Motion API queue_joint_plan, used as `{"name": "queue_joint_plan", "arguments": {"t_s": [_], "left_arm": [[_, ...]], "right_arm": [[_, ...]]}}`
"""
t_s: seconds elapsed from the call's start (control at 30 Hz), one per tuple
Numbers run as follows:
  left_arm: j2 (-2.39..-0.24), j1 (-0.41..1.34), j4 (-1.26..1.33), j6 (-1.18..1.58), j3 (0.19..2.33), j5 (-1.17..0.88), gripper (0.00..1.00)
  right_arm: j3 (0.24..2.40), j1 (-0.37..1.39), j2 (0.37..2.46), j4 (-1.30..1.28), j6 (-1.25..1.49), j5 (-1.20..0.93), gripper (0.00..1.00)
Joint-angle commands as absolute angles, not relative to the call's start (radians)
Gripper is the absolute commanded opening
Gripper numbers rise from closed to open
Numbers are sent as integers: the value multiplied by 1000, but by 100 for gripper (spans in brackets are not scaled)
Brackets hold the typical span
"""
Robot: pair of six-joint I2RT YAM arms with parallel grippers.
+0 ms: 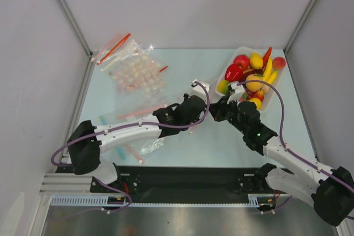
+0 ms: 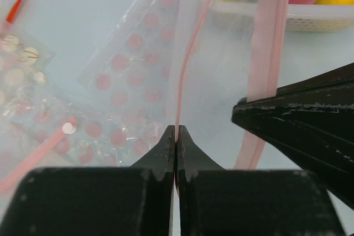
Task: Place the food in the zip-top bag and seal the zipper
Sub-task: Open the zipper of the food storage bag at the center of the board.
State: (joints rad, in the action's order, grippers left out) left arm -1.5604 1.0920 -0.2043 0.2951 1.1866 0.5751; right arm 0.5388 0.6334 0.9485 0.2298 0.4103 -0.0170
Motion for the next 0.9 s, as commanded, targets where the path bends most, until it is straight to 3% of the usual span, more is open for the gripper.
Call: {"name": "queue_joint_plan", "arguments": {"t_s": [0.0,0.23,0.43,0.6,0.73,0.77,0.87], "left_arm": [[-1465,1101,-248,252,1226,681,0],[-1368,1202,-477,230,1307,933,0],[-1430,1221,-790,362,1417,1201,0],[-1503,1221,-868,397,1454,1241,0],[-1645,1224,-1219,686,1583,1382,0],[-1682,1229,-1469,777,1618,1423,1],[-1756,1241,-1467,819,1664,1434,0]], "right_arm": [[569,640,957,252,411,-12,0],[571,637,994,262,426,-14,0],[574,601,1051,296,465,-78,1],[595,574,1126,322,482,-199,0],[609,594,1169,382,476,-297,0],[632,601,1199,385,471,-323,0],[663,618,1247,387,459,-347,0]]}}
